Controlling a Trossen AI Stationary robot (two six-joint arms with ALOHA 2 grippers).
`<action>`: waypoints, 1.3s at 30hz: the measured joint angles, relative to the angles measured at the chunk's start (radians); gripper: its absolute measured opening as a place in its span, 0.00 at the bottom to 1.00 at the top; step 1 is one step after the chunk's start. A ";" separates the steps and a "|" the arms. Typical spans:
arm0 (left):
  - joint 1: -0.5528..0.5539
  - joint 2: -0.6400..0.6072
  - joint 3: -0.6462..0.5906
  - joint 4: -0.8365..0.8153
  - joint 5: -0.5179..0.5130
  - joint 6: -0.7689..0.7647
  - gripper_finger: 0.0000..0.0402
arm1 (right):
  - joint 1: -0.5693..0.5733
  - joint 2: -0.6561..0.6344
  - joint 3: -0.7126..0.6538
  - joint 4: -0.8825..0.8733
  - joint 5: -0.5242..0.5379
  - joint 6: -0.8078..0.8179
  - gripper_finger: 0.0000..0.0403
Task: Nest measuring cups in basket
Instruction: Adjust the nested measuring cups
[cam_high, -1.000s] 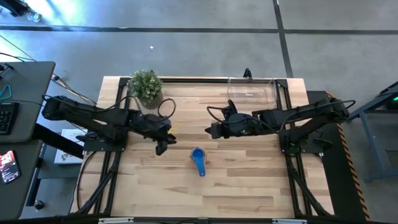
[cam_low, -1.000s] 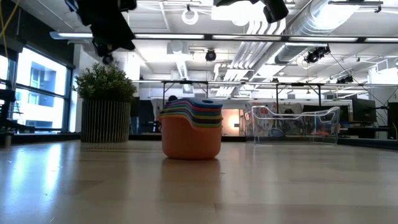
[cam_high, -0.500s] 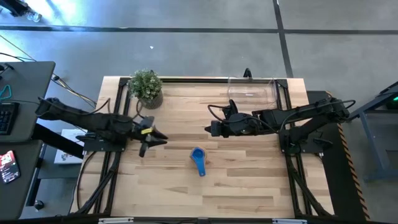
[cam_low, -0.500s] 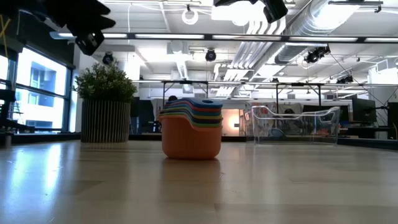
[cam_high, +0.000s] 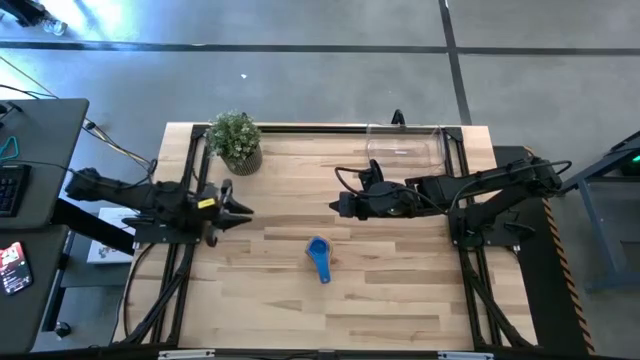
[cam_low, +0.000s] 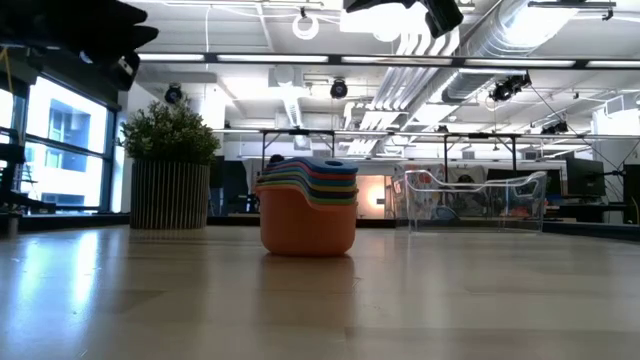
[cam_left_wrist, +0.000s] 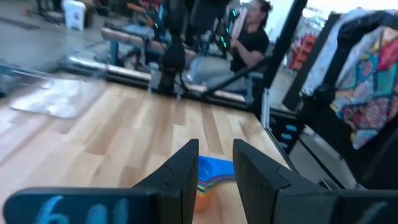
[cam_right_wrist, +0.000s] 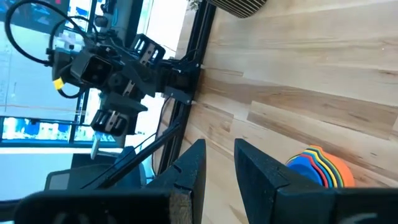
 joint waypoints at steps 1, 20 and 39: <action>0.000 -0.027 -0.012 -0.001 -0.012 0.005 0.22 | 0.000 0.000 0.000 0.000 0.001 0.007 0.19; 0.000 -0.296 -0.187 -0.107 -0.138 0.036 0.22 | 0.000 0.001 0.000 0.255 0.067 -0.168 0.19; 0.001 -0.294 -0.188 -0.101 -0.135 0.194 0.22 | 0.013 0.114 0.000 0.683 0.032 -0.414 0.19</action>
